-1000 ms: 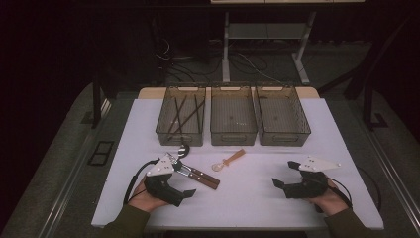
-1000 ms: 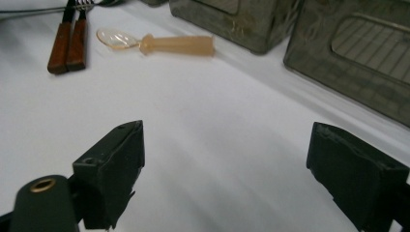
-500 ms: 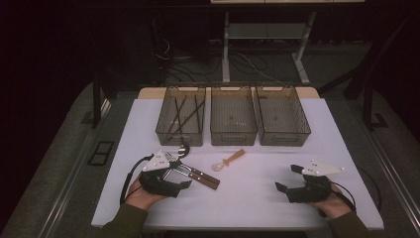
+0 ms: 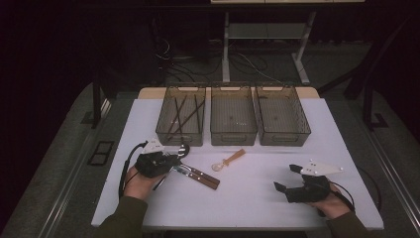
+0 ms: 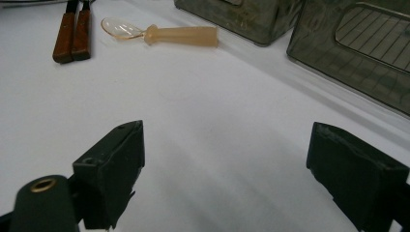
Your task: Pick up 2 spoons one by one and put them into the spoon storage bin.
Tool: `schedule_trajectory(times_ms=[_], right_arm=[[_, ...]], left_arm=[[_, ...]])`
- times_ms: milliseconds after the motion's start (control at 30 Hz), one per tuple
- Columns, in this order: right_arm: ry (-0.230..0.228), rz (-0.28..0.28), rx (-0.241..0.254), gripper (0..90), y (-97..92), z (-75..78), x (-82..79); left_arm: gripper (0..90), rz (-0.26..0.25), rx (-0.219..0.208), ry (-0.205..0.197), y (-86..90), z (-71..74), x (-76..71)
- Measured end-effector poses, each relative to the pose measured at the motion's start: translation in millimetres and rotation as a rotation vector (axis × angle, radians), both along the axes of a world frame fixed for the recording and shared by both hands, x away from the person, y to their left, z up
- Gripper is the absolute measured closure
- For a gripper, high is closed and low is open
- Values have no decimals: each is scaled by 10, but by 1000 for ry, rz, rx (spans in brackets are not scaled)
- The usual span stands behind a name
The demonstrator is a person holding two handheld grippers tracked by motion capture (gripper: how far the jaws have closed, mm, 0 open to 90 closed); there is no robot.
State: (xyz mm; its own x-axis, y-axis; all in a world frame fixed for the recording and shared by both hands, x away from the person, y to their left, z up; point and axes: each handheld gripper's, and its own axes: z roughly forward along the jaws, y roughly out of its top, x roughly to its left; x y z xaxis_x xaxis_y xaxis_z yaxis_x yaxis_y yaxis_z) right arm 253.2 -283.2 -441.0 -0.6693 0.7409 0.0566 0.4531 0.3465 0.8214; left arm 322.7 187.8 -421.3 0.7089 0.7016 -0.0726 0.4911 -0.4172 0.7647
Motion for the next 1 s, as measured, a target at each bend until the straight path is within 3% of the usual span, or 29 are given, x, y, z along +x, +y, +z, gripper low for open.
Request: schedule_trajectory(times_ms=[100,433,567,700,1000], right_arm=[[-1,1,-2,136,4,-2,2],[-3,-2,6,137,-9,9,-6],[-8,5,3,137,-3,10,-11],[-8,7,3,137,2,15,-17],[-11,7,0,137,5,18,-18]], left_arm=[[882,32,15,16,-4,-25,120],[889,111,73,45,-65,-171,425],[889,131,109,41,-96,-191,483],[890,151,83,40,-89,-190,527],[890,164,115,43,-108,-239,565]])
